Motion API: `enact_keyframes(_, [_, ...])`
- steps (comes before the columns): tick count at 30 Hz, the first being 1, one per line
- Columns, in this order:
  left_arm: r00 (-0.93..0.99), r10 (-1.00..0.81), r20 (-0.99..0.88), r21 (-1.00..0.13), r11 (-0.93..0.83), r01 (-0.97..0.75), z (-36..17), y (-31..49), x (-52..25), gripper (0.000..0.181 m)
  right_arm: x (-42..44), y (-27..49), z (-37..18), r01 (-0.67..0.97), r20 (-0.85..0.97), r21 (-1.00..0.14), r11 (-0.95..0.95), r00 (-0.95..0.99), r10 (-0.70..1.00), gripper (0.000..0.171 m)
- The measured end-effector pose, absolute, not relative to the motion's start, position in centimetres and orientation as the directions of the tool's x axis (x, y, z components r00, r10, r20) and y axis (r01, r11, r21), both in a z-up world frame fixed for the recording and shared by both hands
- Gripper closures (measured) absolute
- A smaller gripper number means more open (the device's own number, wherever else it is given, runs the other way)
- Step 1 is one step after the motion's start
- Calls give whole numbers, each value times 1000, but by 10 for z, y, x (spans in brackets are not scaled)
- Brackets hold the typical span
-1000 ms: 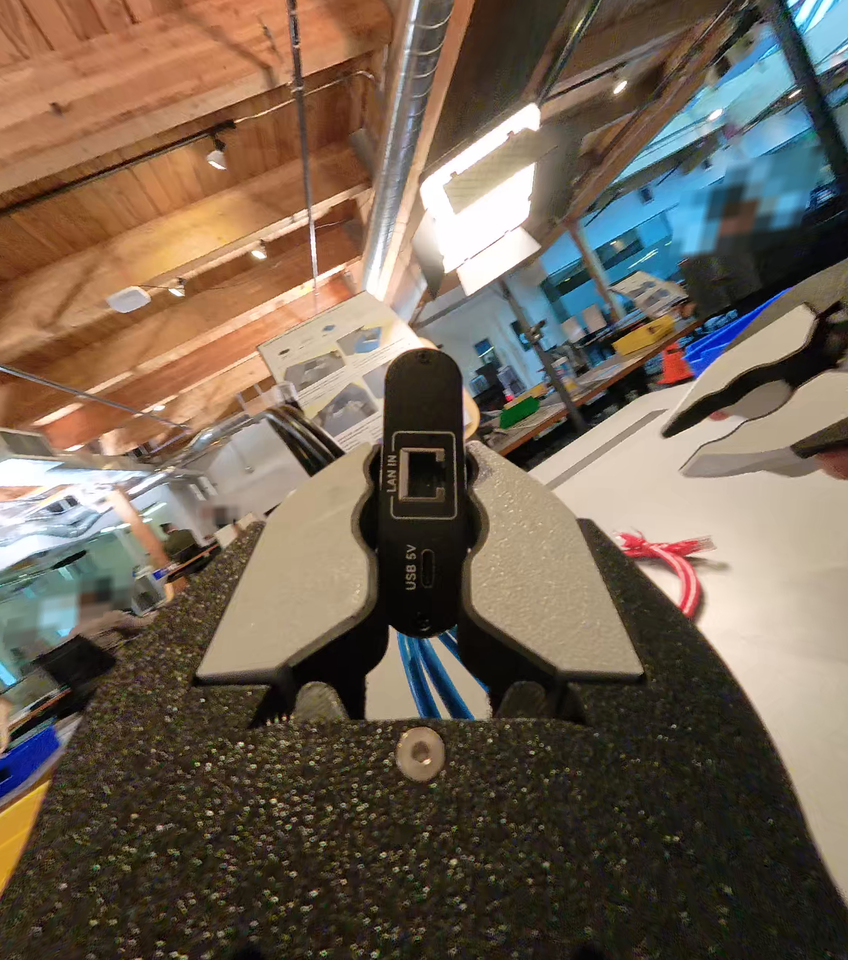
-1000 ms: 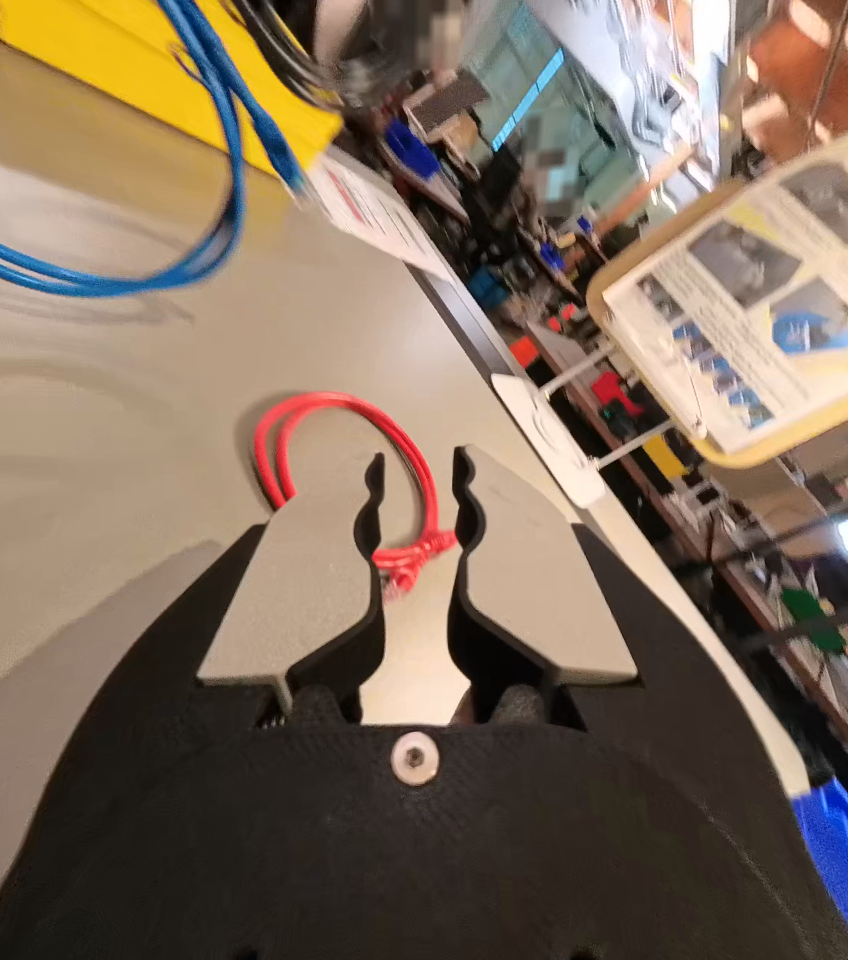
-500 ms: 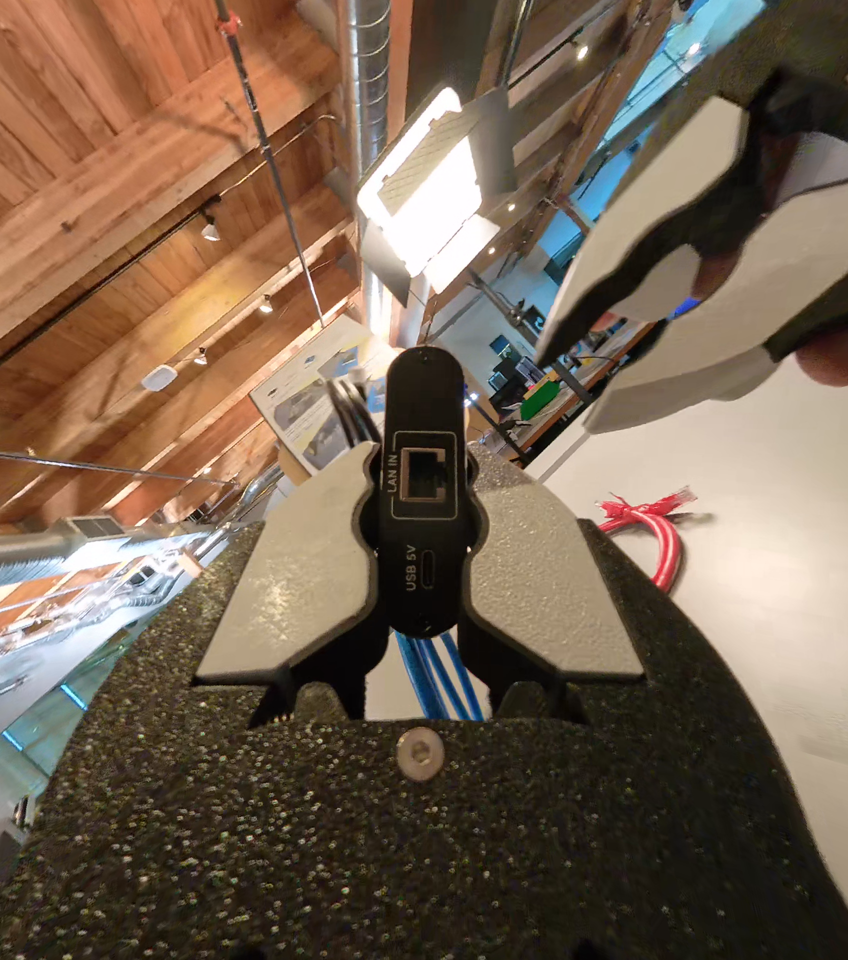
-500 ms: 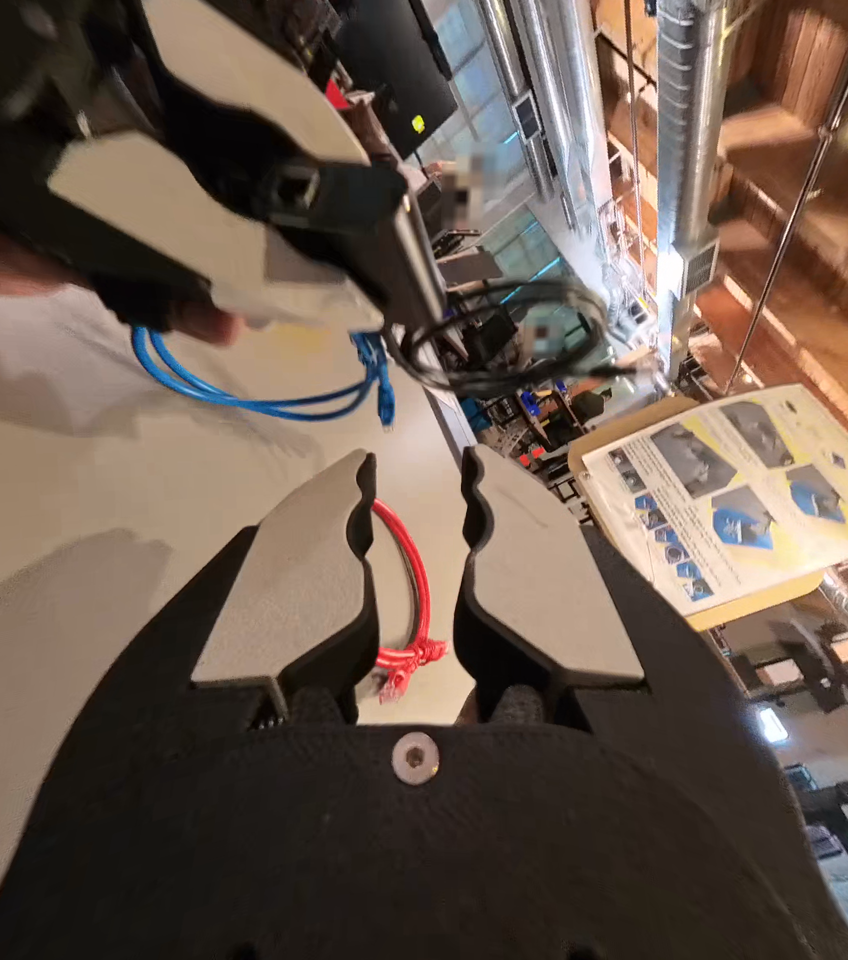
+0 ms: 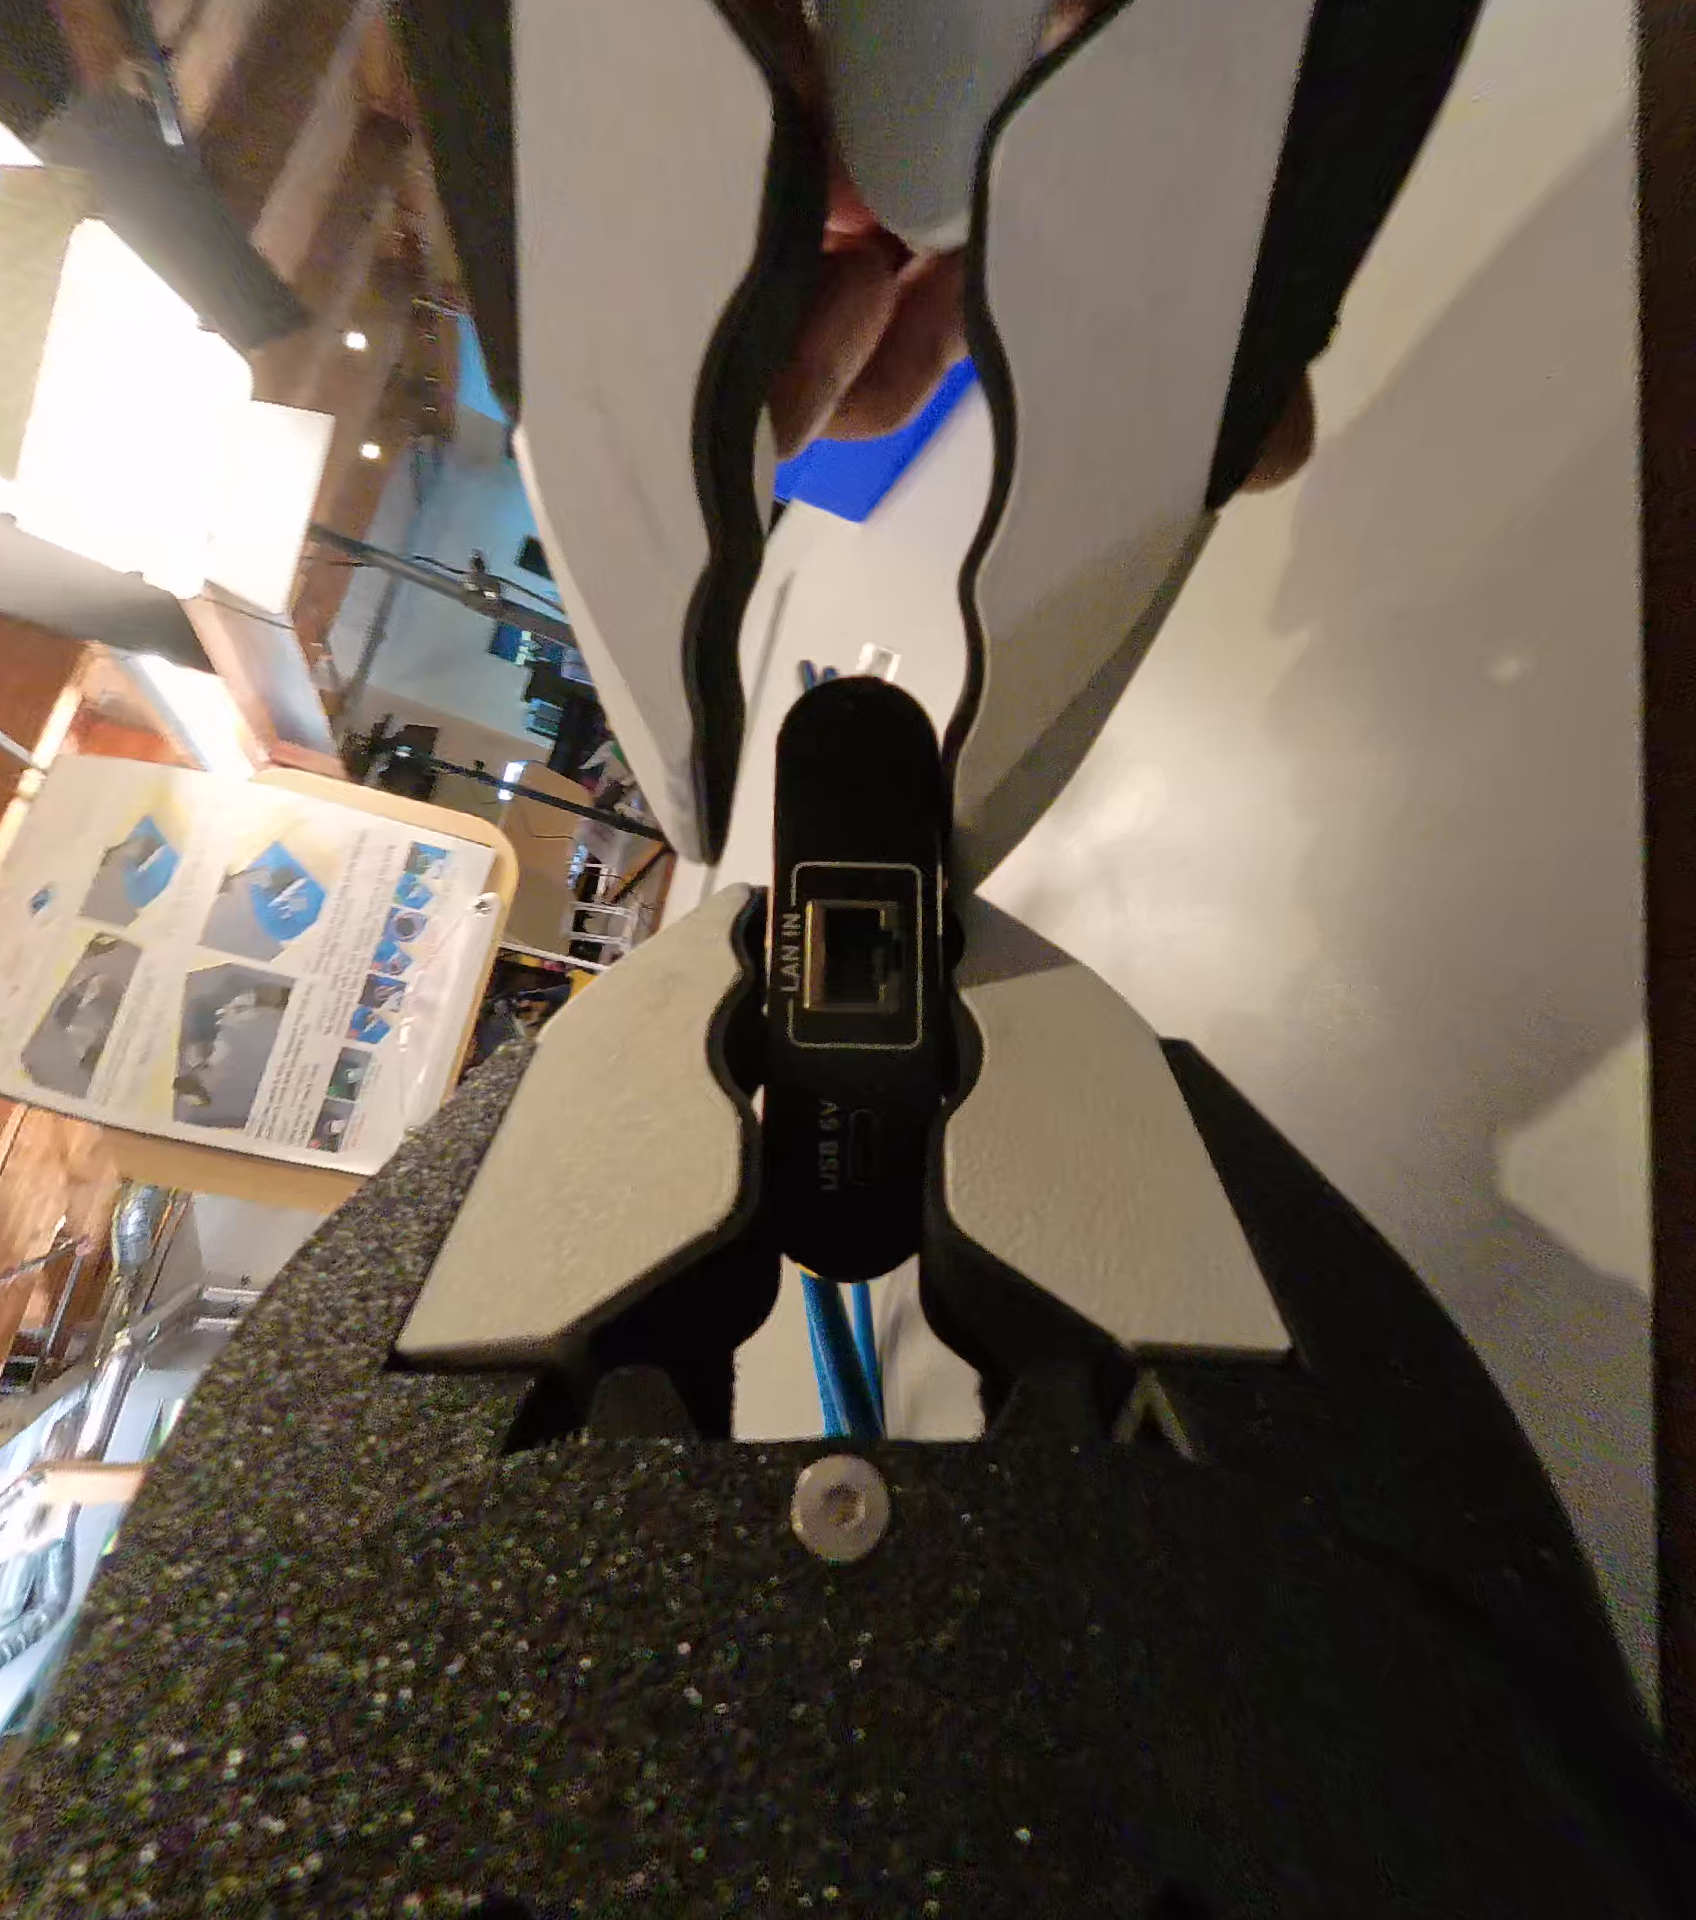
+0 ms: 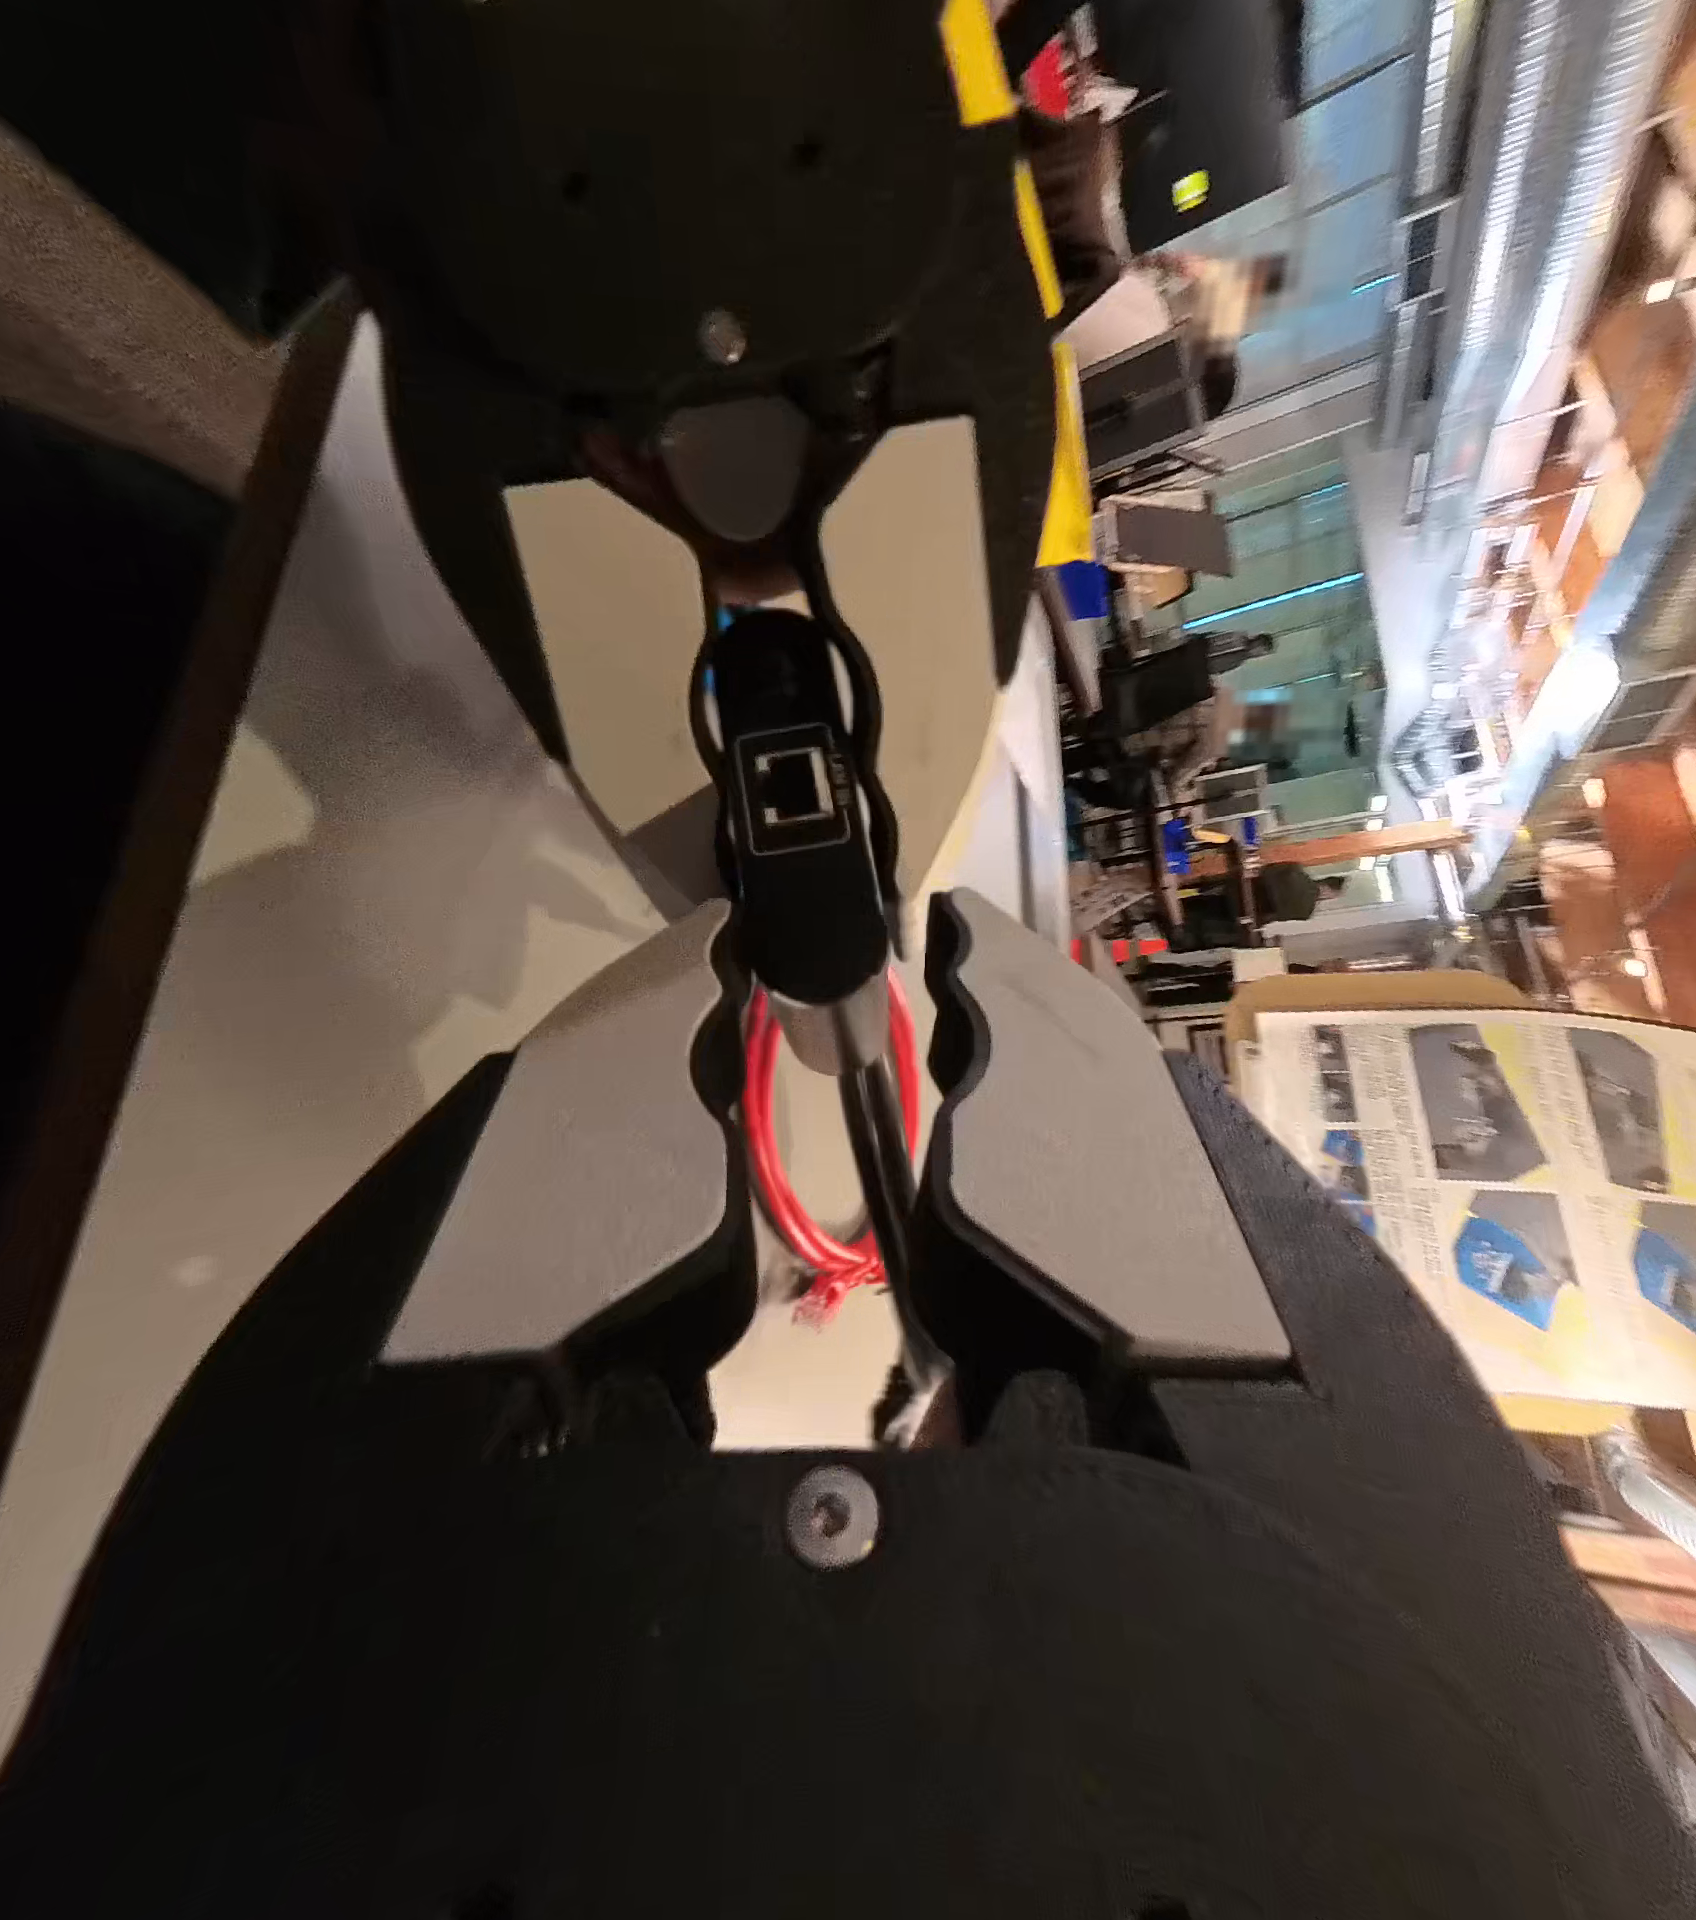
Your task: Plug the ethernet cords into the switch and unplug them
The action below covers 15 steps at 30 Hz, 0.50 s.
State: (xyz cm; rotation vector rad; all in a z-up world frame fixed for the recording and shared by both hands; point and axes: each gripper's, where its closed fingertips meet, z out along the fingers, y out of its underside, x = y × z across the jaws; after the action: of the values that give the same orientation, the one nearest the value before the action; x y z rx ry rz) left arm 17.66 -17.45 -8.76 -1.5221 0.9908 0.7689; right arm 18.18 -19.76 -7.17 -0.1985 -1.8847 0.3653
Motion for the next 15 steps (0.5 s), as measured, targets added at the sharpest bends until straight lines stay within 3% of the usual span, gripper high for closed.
enact_keyframes(3, [413, -229, -881, -410, -64, -910, -98, -175, 175, 153, 181, -199, -87, -9, 865, -331, 944, -402, 299, 145])
enact_keyframes(6, [466, -189, -864, -457, -92, -885, -92, -175, 166, 149, 175, -197, -84, 13, 860, -363, 932, -381, 340, 145])
enact_keyframes(10, [622, -70, -780, -619, -54, -783, -65, -180, 154, 134, 169, -192, -64, -13, 838, -483, 875, -297, 458, 146])
enact_keyframes(15, [871, -26, -491, -847, 248, -470, -17, -199, 157, 138, 163, -164, -46, 10, 754, -638, 770, -192, 628, 146])
